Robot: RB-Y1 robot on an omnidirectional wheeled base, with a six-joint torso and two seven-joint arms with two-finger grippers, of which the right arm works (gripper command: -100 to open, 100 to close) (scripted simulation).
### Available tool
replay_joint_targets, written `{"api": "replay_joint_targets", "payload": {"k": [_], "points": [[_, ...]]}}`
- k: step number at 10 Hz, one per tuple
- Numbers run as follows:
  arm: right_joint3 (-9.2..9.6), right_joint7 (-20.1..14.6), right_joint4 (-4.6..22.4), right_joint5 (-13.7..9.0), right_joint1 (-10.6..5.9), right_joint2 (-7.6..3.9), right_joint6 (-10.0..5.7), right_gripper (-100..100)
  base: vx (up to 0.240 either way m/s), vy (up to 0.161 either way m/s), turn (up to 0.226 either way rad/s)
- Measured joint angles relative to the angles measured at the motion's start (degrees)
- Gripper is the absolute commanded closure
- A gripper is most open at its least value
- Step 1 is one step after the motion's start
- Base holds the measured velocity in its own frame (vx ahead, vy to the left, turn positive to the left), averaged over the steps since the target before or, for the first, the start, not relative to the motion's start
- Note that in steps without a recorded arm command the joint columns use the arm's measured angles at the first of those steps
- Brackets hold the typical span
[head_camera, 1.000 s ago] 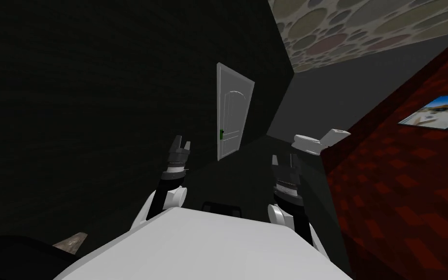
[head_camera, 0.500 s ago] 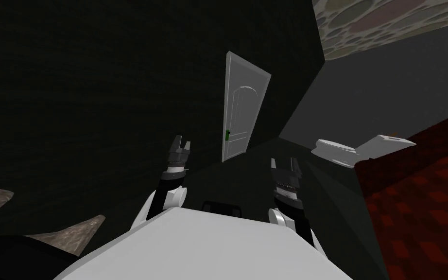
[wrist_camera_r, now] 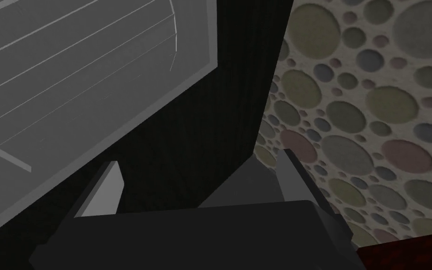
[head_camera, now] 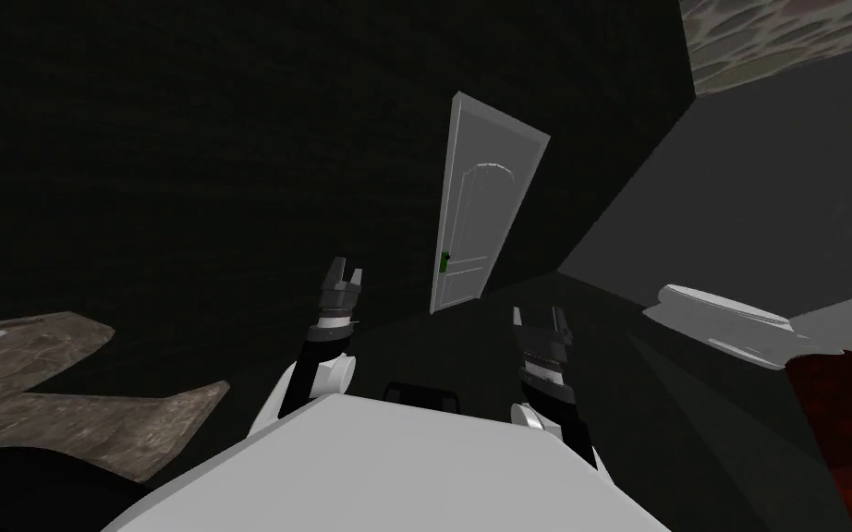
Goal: Pull the door open
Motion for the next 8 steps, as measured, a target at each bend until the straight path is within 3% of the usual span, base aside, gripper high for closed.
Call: {"api": "replay_joint_targets", "payload": {"k": [8], "points": [[1.09,-9.33,3.28,-6.41,3.12,-1.33,-0.13,-100,0.125,-0.056,0.246]]}}
